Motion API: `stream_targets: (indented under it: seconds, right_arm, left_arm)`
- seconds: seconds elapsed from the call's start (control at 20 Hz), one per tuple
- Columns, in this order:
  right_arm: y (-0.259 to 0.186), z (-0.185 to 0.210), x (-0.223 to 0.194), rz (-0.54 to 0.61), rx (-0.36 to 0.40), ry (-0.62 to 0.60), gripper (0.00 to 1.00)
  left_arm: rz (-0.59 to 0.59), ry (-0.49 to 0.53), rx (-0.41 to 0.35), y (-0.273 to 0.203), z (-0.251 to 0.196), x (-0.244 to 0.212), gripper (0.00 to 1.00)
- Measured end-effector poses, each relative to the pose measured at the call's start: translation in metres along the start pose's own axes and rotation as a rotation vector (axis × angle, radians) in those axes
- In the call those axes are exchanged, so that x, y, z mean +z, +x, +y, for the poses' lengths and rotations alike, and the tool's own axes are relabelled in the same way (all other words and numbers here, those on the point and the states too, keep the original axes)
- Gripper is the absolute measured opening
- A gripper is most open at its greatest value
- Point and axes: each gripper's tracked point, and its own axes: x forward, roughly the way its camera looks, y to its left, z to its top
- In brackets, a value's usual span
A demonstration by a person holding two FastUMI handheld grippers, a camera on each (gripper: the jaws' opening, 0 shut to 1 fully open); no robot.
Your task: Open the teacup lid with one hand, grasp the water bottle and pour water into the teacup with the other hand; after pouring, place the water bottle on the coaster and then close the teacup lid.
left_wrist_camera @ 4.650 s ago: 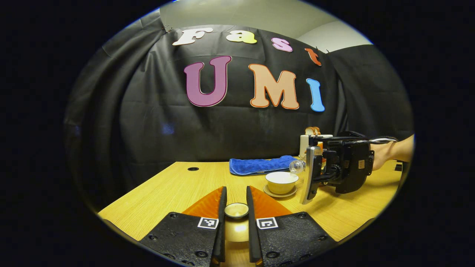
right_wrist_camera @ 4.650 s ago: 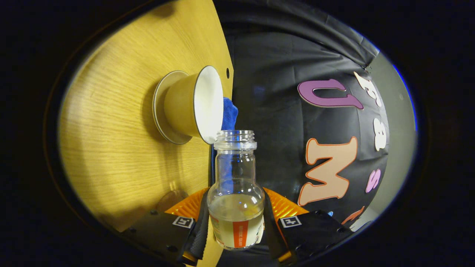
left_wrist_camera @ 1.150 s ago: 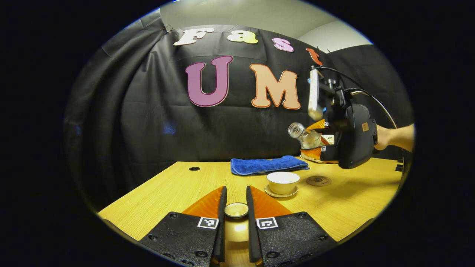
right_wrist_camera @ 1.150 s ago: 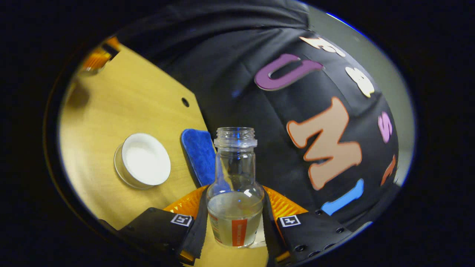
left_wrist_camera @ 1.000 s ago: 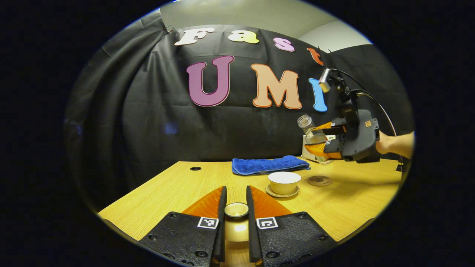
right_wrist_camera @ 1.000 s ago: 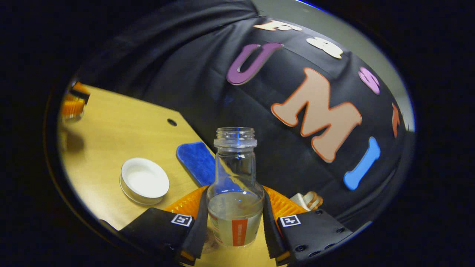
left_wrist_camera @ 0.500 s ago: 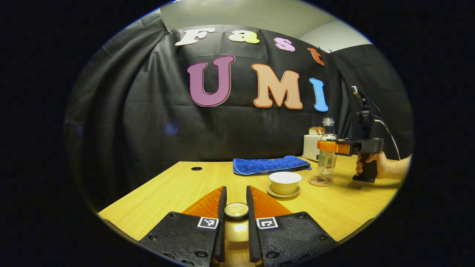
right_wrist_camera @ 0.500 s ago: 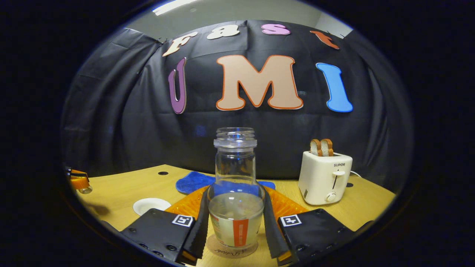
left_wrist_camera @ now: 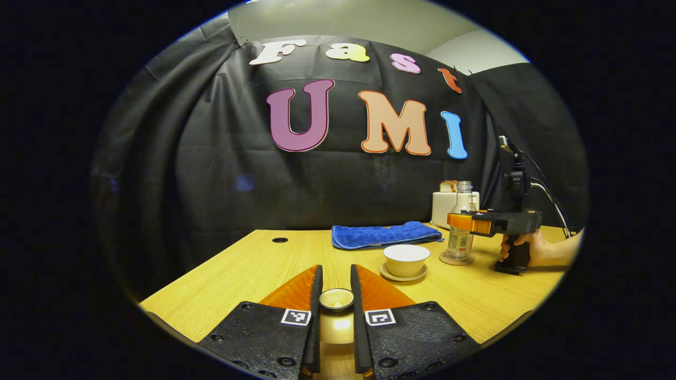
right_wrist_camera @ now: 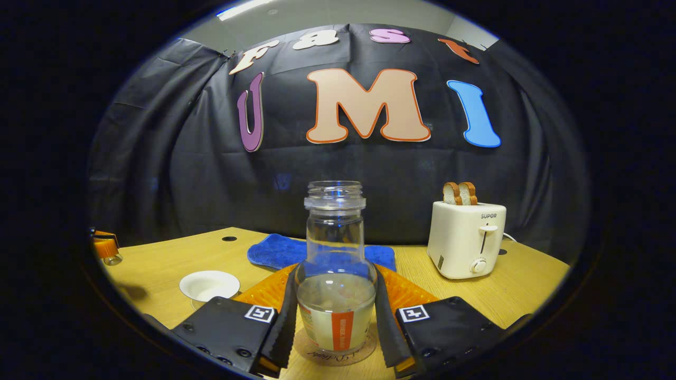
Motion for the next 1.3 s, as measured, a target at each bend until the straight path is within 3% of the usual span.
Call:
stream_targets:
  seconds: [0.5,0.8,0.9,0.95,1.3]
  right_arm:
    - [-0.001,-0.001,0.0,-0.039,-0.01,0.022,0.7]
    - [-0.003,-0.007,-0.007,-0.015,-0.045,0.019,0.83]
    - [-0.006,-0.01,-0.007,-0.018,-0.058,0.017,1.0]
    - [-0.011,-0.011,-0.007,-0.018,-0.054,0.021,0.93]
    - [-0.067,-0.02,-0.006,-0.022,0.018,0.02,0.93]
  left_arm:
    - [0.003,0.0,0.016,0.0,0.002,-0.001,0.22]
    - [-0.005,0.0,0.013,0.003,0.001,0.001,0.23]
    - [0.0,-0.002,0.008,0.017,-0.005,-0.001,0.22]
    - [0.0,-0.001,0.014,0.029,-0.006,0.0,0.23]
    - [-0.001,0.006,0.021,0.108,-0.025,0.001,0.22]
